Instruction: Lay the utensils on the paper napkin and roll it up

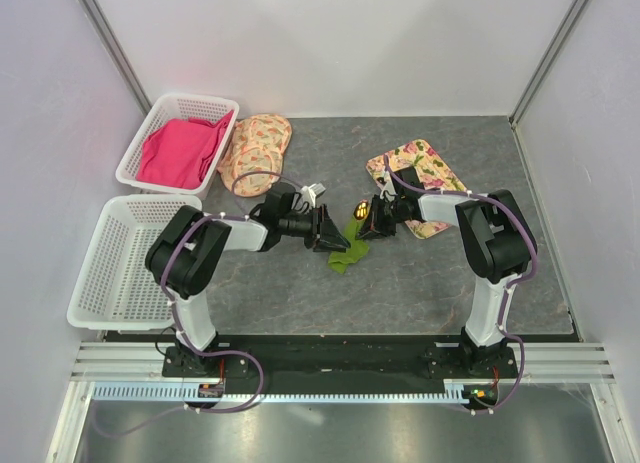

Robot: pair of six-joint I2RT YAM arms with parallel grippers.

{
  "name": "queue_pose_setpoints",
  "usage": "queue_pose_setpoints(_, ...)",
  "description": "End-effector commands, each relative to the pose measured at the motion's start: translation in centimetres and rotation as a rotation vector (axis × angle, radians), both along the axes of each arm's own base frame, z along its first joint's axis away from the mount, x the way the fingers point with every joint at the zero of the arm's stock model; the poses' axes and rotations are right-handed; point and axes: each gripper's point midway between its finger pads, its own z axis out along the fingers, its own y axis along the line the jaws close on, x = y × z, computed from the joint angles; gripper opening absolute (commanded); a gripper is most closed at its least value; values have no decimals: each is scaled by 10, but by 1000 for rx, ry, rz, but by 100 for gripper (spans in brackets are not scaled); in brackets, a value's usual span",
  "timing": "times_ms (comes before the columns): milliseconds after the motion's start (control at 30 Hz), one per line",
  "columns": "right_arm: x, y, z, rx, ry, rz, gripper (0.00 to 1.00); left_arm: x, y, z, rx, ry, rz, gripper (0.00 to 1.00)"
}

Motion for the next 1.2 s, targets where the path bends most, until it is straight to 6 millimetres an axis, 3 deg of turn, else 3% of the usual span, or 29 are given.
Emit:
queue_pose_setpoints(0,-2,-12,-24,-75,-1,-5,0,-7,1,-17,28,2,-35,38)
queue_pose_setpoints(167,-1,-10,-24,-68,-1,-3,0,-11,3,-41,95,35,-51,30)
queue_pose_setpoints(333,5,-7,-20,-57,0,-12,0,-28,15,-86,186,152,-74,15)
queue_pose_setpoints(500,15,-4,-8,-41,-18,-19,2,-29,21,-105,237,180,-59,9)
queue_pose_setpoints(667,25,-1,18,3,-45,-14,18,-22,26,-111,252,199,-29,5)
queue_pose_setpoints(800,34,-1,59,48,-117,-4,30,-22,26,-112,254,203,-28,2)
queue_pose_setpoints(900,33,0,86,73,-173,25,33,-22,26,-112,254,203,-28,2)
queue_pose_setpoints(1033,27,14,99,122,-182,51,31,-21,26,-113,255,204,-26,2)
queue_pose_setpoints(1167,14,34,90,187,-119,55,28,-20,26,-113,248,210,-24,2)
